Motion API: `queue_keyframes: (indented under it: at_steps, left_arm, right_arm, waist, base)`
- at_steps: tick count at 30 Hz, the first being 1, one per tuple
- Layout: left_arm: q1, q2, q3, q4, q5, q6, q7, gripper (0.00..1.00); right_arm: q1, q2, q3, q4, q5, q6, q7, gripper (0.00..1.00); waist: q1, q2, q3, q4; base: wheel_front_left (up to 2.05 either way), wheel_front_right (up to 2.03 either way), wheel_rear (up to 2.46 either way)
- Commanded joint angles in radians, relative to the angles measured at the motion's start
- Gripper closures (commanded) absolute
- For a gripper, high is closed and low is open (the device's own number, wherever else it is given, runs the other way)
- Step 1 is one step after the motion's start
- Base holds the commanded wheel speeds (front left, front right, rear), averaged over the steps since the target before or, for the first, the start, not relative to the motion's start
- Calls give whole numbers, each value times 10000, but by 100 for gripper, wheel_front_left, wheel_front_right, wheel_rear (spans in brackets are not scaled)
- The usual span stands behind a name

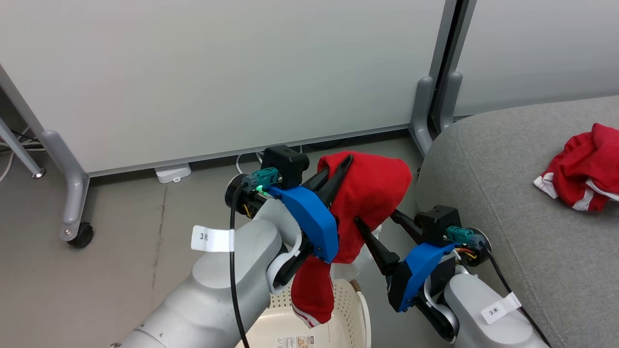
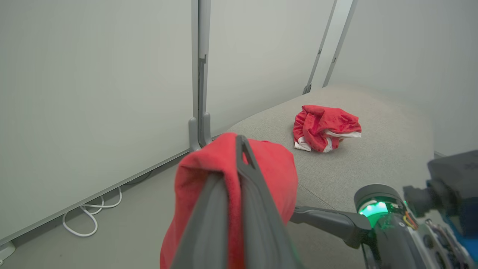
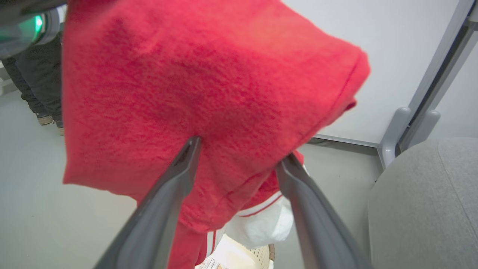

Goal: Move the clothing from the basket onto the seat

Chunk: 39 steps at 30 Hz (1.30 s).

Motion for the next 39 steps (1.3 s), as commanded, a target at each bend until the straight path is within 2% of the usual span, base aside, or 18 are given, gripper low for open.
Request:
queue_keyframes:
  at_steps: [1,11,19,20,21,22,24,25,39]
  left_arm:
    - [-156,37,-57,-38,-20,-17,-62,100]
    - [-147,128,-327,-8,-253,-17,-125,100]
    - [-99,106,-465,68,-389,-17,-148,100]
    - [-89,102,-488,72,-417,-17,-154,100]
    - [-78,99,-515,72,-439,-17,-160,100]
    - [-67,95,-544,69,-458,-17,-165,100]
    - [-56,97,-591,66,-502,-17,-170,100]
    - [-53,100,-622,71,-537,-18,-175,100]
    - [-80,168,-775,208,-705,-18,-253,100]
  right_arm:
    - [-222,-117,212,103,165,1,-108,0]
    - [-1121,-287,2343,347,1597,3,-687,0]
    - [-1725,-111,3097,739,2083,1,-838,0]
    - [-1796,-91,3093,841,2063,1,-849,8]
    - [-1855,-58,3057,965,2025,1,-850,28]
    - [-1922,-11,2999,1050,1973,1,-853,55]
    - [-1970,60,2834,1146,1812,1,-858,83]
    - [-1958,98,2760,1184,1736,3,-859,100]
    - [-1571,306,2182,1111,1009,1,-863,100]
  waist:
    - [-1,0,3,0]
    - [-1,0,-60,-72]
    - [-1,0,-163,-146]
    - [-1,0,-174,-144]
    - [-1,0,-185,-140]
    - [-1,0,-198,-135]
    - [-1,0,-223,-121]
    - [-1,0,-236,-109]
    - [-1,0,-339,-56]
  base:
    - [0,0,0]
    - [0,0,0]
    - [0,0,0]
    - [0,0,0]
    - [0,0,0]
    - [0,0,0]
    - [0,0,0]
    - [0,0,0]
    - [0,0,0]
